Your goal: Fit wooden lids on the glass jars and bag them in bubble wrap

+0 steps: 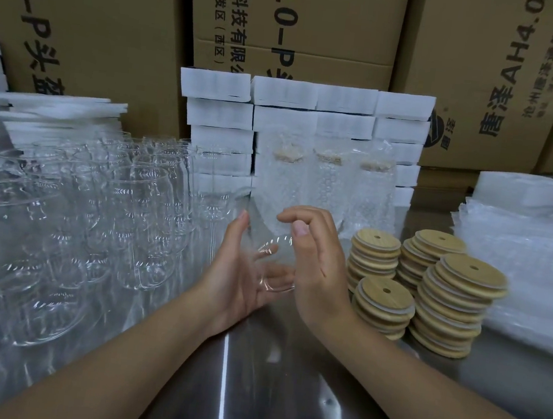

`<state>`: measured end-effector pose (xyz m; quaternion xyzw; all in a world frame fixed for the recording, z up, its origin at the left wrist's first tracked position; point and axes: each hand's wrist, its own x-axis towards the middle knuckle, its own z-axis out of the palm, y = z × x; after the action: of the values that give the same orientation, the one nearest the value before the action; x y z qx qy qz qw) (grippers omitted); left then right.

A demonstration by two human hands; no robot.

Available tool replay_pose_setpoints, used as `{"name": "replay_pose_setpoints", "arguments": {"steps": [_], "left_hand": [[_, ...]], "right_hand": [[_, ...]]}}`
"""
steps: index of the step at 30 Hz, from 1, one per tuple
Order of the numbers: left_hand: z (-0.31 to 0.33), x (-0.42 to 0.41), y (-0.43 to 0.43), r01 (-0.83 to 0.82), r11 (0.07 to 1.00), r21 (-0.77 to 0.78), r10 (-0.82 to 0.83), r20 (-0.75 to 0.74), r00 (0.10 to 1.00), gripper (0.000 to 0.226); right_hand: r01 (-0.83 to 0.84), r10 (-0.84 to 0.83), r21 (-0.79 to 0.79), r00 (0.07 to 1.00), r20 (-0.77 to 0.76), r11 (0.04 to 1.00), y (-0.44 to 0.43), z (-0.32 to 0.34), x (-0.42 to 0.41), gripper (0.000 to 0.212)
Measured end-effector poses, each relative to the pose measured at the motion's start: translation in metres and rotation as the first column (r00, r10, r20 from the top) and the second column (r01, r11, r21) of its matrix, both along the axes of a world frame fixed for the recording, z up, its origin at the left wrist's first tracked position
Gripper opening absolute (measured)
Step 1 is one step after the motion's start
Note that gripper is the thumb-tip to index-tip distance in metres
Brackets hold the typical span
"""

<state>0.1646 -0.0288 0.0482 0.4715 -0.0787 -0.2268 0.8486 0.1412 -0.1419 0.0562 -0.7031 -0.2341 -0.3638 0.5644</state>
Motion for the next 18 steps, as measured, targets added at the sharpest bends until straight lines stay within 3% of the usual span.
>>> {"name": "replay_pose_setpoints", "arguments": {"steps": [4,6,8,12,18], "left_hand": [[0.000,-0.005,0.001,0.149,0.974,-0.173,-0.156,-0.030,0.987,0.087],[-0.002,-0.004,0.000,0.145,0.964,-0.224,-0.149,-0.002,0.989,0.083],[-0.004,-0.001,0.000,0.104,0.962,-0.254,-0.110,-0.010,0.994,0.078],[-0.007,0.004,0.000,0.079,0.969,-0.233,-0.087,-0.022,0.996,0.084],[-0.009,0.006,0.003,0.064,0.994,-0.093,-0.067,-0.028,0.997,0.087]], "right_hand": [[-0.028,0.029,0.020,0.999,-0.032,0.999,0.000,0.003,-0.002,0.031],[-0.053,0.054,0.017,0.996,-0.072,0.998,0.000,0.004,-0.003,0.028],[-0.071,0.068,-0.020,0.991,-0.117,0.997,0.001,0.002,-0.003,0.038],[-0.057,0.036,-0.122,0.985,-0.171,0.991,0.004,-0.003,-0.003,0.068],[-0.072,0.047,-0.128,0.982,-0.185,0.989,0.001,-0.004,-0.001,0.082]]}}
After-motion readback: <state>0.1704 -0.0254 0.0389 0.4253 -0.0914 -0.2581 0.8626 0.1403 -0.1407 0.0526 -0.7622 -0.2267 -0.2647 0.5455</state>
